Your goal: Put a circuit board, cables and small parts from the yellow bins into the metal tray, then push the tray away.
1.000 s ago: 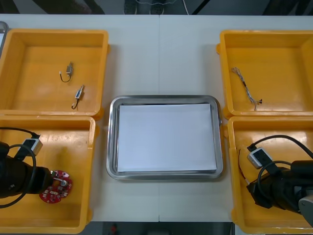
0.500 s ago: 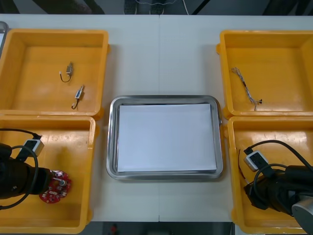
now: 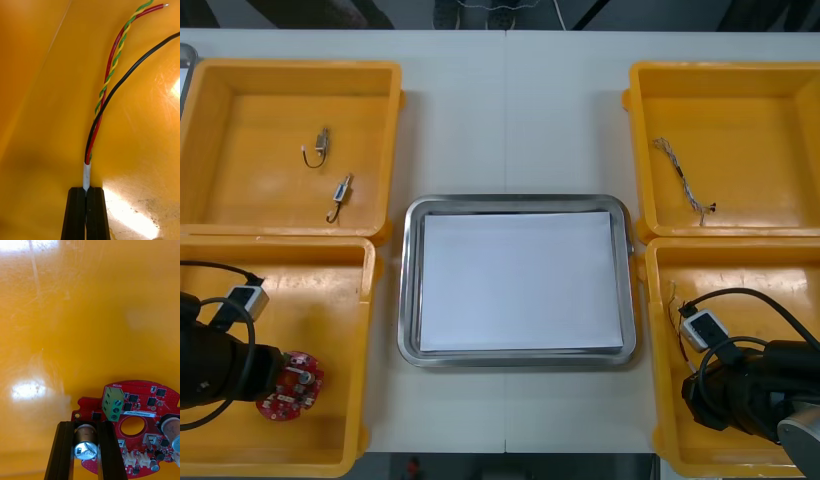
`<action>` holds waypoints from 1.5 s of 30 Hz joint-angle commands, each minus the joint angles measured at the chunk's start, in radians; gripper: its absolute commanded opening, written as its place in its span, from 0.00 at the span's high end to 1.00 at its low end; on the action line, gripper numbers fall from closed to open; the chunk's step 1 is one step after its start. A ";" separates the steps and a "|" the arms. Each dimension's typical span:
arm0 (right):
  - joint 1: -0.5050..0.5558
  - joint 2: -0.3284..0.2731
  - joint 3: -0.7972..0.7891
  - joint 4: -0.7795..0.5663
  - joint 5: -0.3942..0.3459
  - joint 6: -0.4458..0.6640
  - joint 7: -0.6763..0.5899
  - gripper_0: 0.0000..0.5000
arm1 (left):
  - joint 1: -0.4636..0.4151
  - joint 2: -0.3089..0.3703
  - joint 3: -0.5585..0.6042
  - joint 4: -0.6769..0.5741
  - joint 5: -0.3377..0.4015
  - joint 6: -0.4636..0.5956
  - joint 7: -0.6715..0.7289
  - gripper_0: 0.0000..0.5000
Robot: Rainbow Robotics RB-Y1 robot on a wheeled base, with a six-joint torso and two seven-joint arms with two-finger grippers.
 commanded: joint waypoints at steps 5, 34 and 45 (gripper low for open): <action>0.036 0.000 -0.033 -0.061 -0.015 0.021 -0.029 1.00 | -0.053 0.041 0.195 -0.135 0.124 0.235 -0.070 1.00; -0.086 -0.141 -0.535 -0.399 -0.469 0.568 -0.085 1.00 | -0.702 -0.055 -0.213 -0.201 0.122 0.554 0.268 1.00; -0.219 -0.239 -0.599 -0.393 -0.623 0.703 -0.125 1.00 | -0.866 -0.206 -0.420 -0.115 0.027 0.524 0.389 1.00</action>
